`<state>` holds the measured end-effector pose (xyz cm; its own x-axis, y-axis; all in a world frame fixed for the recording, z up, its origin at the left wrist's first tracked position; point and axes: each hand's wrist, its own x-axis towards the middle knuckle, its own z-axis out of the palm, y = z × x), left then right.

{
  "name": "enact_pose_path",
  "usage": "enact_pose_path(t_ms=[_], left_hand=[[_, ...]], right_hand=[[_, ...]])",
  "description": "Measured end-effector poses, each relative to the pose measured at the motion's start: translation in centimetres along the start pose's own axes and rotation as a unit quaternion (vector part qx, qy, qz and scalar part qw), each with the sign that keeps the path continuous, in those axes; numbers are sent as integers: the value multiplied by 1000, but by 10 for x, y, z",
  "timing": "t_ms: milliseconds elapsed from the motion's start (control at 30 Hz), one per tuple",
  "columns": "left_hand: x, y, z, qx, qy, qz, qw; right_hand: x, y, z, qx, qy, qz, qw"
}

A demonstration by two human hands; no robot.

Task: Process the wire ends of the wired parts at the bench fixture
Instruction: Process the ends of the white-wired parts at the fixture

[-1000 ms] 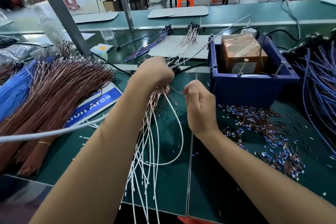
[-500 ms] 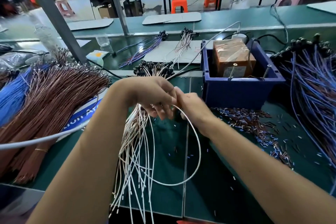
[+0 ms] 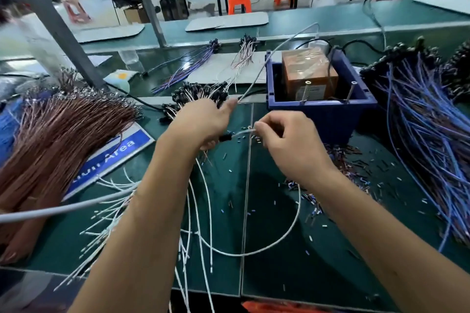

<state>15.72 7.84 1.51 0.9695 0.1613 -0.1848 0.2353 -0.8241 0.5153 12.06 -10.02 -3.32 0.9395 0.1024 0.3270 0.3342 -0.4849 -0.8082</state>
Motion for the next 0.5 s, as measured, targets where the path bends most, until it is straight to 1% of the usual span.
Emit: enact_pose_path(t_ms=[100,133,167,200,267,300,367,400,433,500], left_hand=[[-13,9,7,-40,69,-23,997],[-18,15,13,-71,96,-23,993],[-24,22,19,-119,118,-7,986],[-30,31,26,-183,129,27,974],[-38,51,36,-308,136,103,936],[-38,59,39,-341,146,127,920],[-36,69,39,-368,191,136,900],[-33,70,38,-403,206,128,883],[-31,71,36,-459,206,115,856],[-29,72,29,-595,170,82,781]], right_hand=[[-5,-9,-7,62,120,-22,991],[-5,-10,-9,88,145,-15,985],[-5,-11,-8,102,157,-11,982],[-5,-12,-8,104,159,-12,982],[-3,-13,-10,98,135,-28,986],[-2,-12,-12,92,116,-35,988],[2,-8,-21,64,69,-40,995],[4,-6,-26,50,44,-36,997],[5,-4,-32,47,19,-29,998],[6,-1,-45,81,-30,-14,996]])
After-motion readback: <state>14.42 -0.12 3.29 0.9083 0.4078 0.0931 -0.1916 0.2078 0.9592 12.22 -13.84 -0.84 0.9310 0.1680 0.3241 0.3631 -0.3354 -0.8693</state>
